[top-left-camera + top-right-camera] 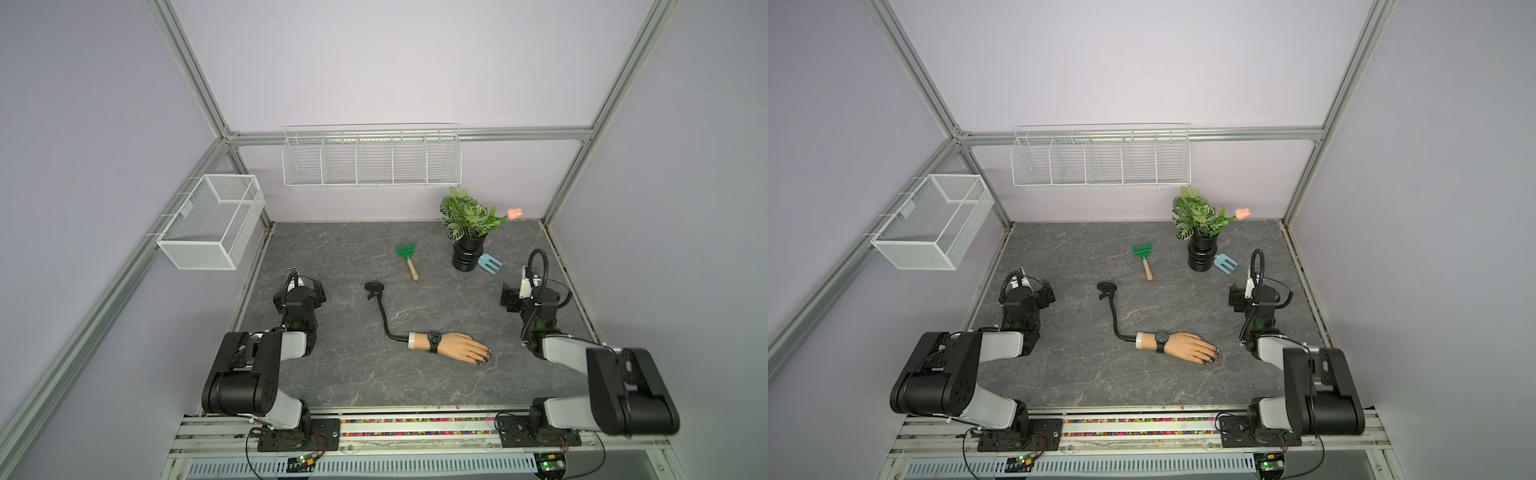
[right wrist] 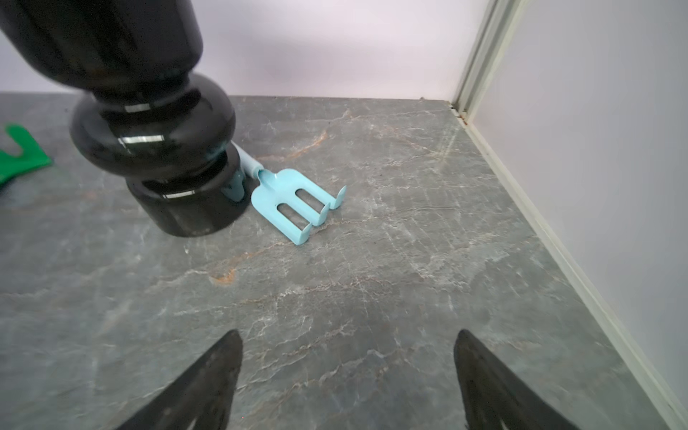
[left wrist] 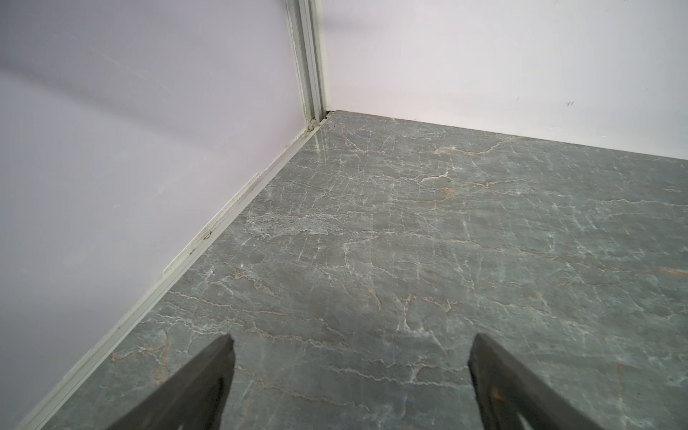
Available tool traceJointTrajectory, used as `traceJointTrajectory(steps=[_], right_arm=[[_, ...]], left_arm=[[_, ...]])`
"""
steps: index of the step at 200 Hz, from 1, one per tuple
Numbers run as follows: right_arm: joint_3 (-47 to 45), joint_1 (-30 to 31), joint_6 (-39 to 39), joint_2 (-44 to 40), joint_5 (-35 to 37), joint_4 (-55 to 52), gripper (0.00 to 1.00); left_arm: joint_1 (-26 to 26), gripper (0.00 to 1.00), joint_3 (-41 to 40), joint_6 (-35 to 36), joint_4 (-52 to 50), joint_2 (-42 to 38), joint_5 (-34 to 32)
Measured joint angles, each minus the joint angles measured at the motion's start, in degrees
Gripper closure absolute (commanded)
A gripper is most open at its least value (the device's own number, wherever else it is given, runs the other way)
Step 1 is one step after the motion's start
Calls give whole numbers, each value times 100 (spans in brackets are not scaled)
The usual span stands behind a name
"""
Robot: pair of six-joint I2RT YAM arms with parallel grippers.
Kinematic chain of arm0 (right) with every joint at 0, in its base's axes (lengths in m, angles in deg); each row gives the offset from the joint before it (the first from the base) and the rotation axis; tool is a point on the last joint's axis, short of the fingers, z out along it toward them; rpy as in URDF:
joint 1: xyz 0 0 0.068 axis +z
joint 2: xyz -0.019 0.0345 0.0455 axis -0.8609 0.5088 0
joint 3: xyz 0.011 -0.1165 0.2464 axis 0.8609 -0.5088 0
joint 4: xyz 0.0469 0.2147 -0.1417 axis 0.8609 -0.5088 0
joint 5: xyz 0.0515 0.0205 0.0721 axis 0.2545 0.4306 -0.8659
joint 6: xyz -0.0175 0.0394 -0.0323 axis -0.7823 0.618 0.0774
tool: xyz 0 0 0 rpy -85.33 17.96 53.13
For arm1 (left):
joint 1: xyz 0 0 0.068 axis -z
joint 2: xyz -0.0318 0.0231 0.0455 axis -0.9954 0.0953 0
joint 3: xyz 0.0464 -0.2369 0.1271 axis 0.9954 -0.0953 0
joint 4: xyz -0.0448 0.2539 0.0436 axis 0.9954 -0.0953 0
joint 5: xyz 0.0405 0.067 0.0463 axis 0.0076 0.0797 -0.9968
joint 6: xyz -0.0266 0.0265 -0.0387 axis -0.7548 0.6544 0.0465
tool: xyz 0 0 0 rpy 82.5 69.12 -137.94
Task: Take off the watch
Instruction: Adjust the hand at the center of the board.
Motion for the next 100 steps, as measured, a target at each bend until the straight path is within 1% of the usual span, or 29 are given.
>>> traceJointTrajectory(steps=[13, 26, 48, 64, 78, 100], right_arm=[[225, 28, 400, -940, 155, -667, 7], [483, 46, 734, -1692, 190, -1049, 6], [940, 168, 1211, -2520, 175, -1888, 5], [1226, 323, 1534, -2804, 55, -2570, 3], [1401, 579, 1790, -2918, -166, -3128, 2], [1567, 1279, 2020, -2824, -603, -3928, 2]], left_arm=[[-2, 1, 0, 0, 0, 0, 11], [-9, 1, 0, 0, 0, 0, 24], [-13, 1, 0, 7, -15, -13, 50], [-22, 1, 0, 109, -256, -221, 236], [35, 0, 13, 229, -579, -651, 328], [435, 0, 85, 367, -1082, -1617, 358]])
